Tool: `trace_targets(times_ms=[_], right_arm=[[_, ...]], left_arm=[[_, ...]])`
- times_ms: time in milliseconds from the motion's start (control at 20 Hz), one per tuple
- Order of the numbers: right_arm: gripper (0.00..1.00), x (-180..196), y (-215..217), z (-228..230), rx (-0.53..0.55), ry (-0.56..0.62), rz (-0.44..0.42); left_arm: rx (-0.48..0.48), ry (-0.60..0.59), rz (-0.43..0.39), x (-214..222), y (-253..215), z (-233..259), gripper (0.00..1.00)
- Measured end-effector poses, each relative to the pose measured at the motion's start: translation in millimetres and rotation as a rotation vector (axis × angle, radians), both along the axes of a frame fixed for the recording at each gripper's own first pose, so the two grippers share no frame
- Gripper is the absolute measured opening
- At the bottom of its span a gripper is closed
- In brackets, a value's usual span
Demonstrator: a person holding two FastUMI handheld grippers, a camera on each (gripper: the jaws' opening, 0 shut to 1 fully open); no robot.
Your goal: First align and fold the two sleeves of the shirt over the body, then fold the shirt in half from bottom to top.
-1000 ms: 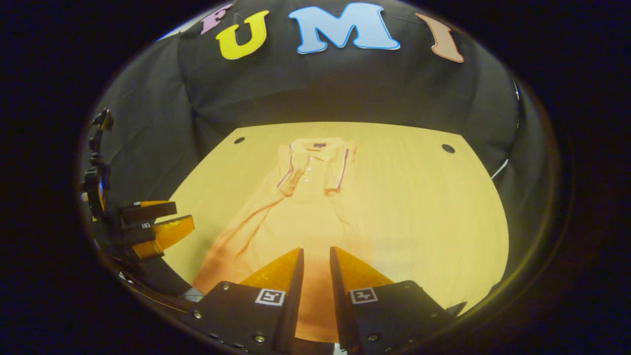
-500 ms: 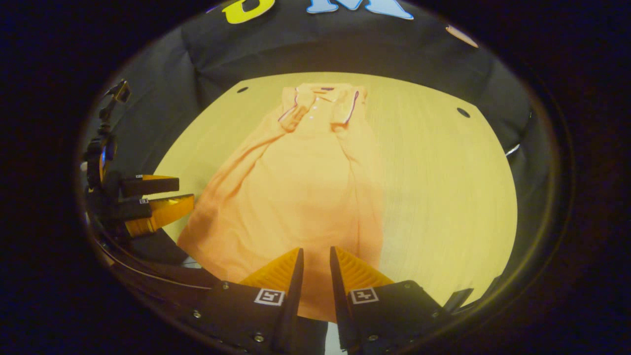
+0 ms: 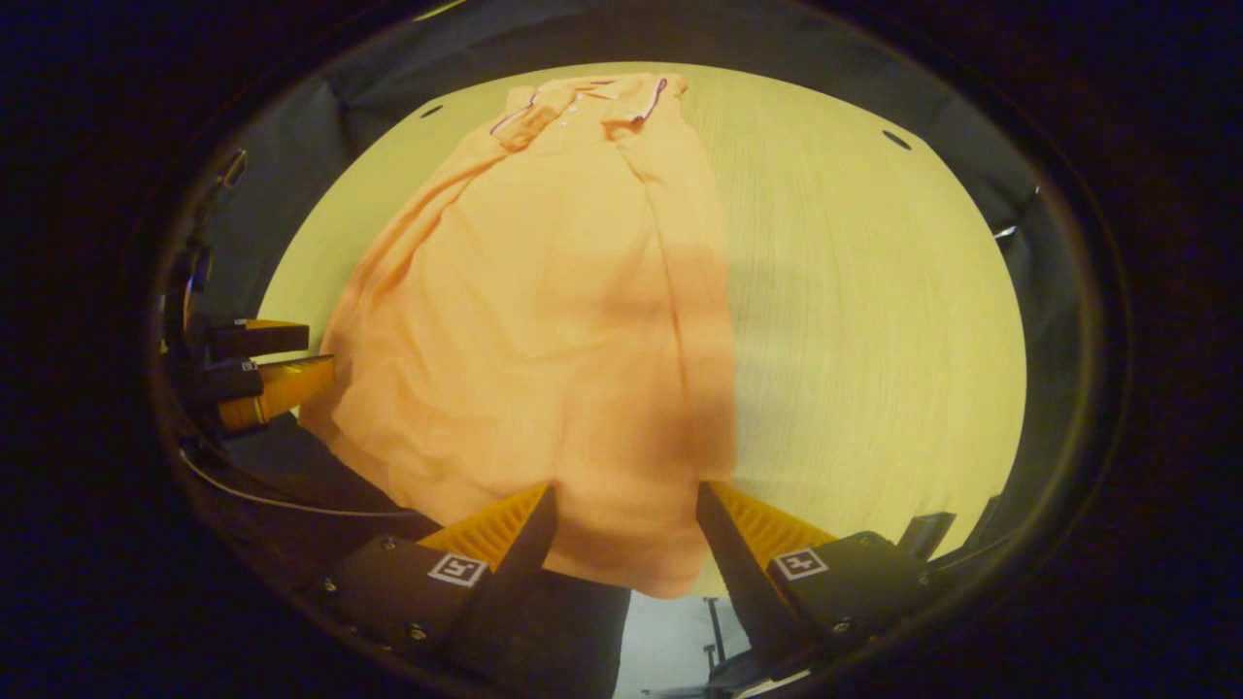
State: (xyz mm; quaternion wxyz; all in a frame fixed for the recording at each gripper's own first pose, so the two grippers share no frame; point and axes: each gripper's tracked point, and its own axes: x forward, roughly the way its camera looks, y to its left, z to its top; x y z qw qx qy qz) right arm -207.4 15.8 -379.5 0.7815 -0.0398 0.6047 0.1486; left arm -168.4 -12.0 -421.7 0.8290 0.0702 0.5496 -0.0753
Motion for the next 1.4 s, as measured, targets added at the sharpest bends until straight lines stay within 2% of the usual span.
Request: trace_targets(times_ms=[200, 300, 350, 400, 800, 900, 950, 1000, 1050, 1100, 1150, 1200, 1250, 1300, 1350, 1400], right_arm=[[0.92, -5, -3, -10, -0.051, 0.033, 0.006], [0.91, -7, -5, -14, -0.085, 0.047, 0.019], [0.86, -6, -5, -15, -0.100, 0.044, 0.025], [0.90, -7, -5, -15, -0.115, 0.051, 0.036], [0.94, -3, 0, -17, -0.173, 0.189, 0.004], [0.95, -2, 0, -18, -0.171, 0.193, -0.002], [0.95, -2, 0, -18, -0.169, 0.195, -0.005], [0.90, -3, 0, -17, -0.166, 0.196, -0.007], [0.89, -1, 0, -18, -0.169, 0.189, -0.009], [0.76, 2, 1, -16, -0.170, 0.187, -0.021], [0.51, 5, 1, -15, -0.175, 0.179, -0.027], [0.40, 7, 0, -16, -0.178, 0.169, -0.035], [0.16, 8, 0, -17, -0.177, 0.170, -0.035], [0.10, 8, 0, -16, -0.177, 0.173, -0.029], [0.10, 6, -1, -15, -0.182, 0.180, -0.027], [0.10, 9, -1, -19, -0.179, 0.161, -0.034]], left_arm=[[0.031, 0.087, 0.005, -10, 6, -18, 0.98], [0.024, 0.089, 0.000, -7, 3, -18, 0.99], [0.018, 0.089, -0.006, -6, 1, -19, 0.97], [0.018, 0.099, -0.008, -7, 1, -19, 0.96], [0.034, 0.153, -0.024, -5, -2, -20, 0.96], [0.036, 0.158, -0.037, -5, -3, -20, 0.94], [0.036, 0.154, -0.049, -2, -6, -21, 0.89], [0.039, 0.159, -0.067, -2, -8, -20, 0.82], [0.038, 0.149, -0.076, 1, -11, -20, 0.70], [0.035, 0.144, -0.080, 2, -13, -19, 0.58], [0.023, 0.134, -0.076, 8, -16, -18, 0.47], [0.000, 0.116, -0.068, 13, -21, -17, 0.29], [-0.004, 0.126, -0.062, 13, -21, -17, 0.11], [-0.013, 0.118, -0.056, 15, -21, -18, 0.11], [-0.012, 0.122, -0.053, 15, -21, -17, 0.07], [-0.007, 0.127, -0.055, 14, -22, -18, 0.07]])
